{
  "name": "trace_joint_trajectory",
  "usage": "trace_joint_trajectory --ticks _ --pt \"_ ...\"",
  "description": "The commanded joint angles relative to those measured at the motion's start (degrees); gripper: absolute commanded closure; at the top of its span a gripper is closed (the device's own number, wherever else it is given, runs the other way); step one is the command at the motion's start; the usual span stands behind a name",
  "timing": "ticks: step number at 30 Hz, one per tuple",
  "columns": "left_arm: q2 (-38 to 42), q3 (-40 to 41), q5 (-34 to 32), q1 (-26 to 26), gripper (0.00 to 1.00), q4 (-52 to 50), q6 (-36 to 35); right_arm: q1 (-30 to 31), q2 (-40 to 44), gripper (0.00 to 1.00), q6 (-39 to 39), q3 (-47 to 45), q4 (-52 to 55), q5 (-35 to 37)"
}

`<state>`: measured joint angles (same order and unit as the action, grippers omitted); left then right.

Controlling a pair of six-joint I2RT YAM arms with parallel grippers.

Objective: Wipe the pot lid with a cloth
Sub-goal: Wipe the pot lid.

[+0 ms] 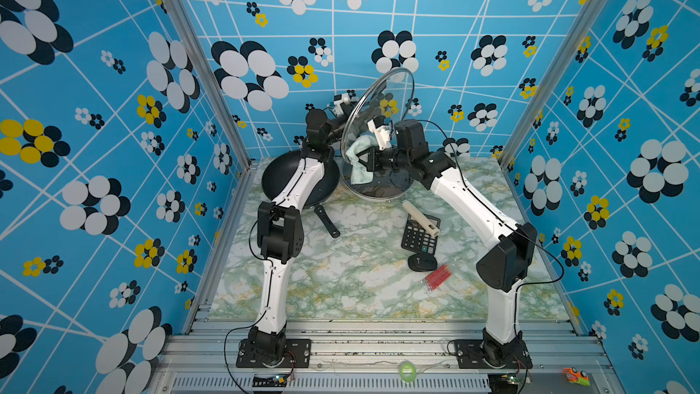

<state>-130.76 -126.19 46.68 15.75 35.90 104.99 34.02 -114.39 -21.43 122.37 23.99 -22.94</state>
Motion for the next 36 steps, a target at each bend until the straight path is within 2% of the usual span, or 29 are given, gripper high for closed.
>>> trace_joint_trajectory --ticks 1,5,16,23,25,28,32,36 --pt "3.86 -3.03 -1.94 1.64 1.0 5.27 -0.34 0.11 3.25 1.0 3.55 6.97 -4.56 -0.3" --pt "4.21 -2.07 -0.6 2.17 1.0 7.74 1.53 -1.41 1.65 1.0 7.07 13.34 -0.93 3.83" --pt "7.4 3.26 6.87 3.32 1.0 5.3 -2.45 -11.0 -3.63 1.0 9.44 25.14 4.71 11.0" --pt "6.21 -0.05 7.01 3.08 1.0 5.32 -2.06 -13.54 -5.37 1.0 7.94 22.47 10.97 8.52" --pt "5.48 -1.54 6.12 2.88 1.0 6.79 -0.84 -13.46 -4.87 1.0 7.18 19.41 11.55 6.74" --pt "4.99 -2.97 4.44 2.21 1.0 7.83 -0.56 -12.62 -1.59 1.0 5.48 9.23 8.21 6.1" --pt "4.69 -4.58 2.94 1.47 1.0 4.93 -2.56 -8.28 2.12 1.0 6.19 -0.72 5.45 5.46" --pt "4.58 -4.89 2.28 1.38 1.0 1.48 -4.75 -3.74 1.93 1.0 6.69 -0.75 4.84 3.72"
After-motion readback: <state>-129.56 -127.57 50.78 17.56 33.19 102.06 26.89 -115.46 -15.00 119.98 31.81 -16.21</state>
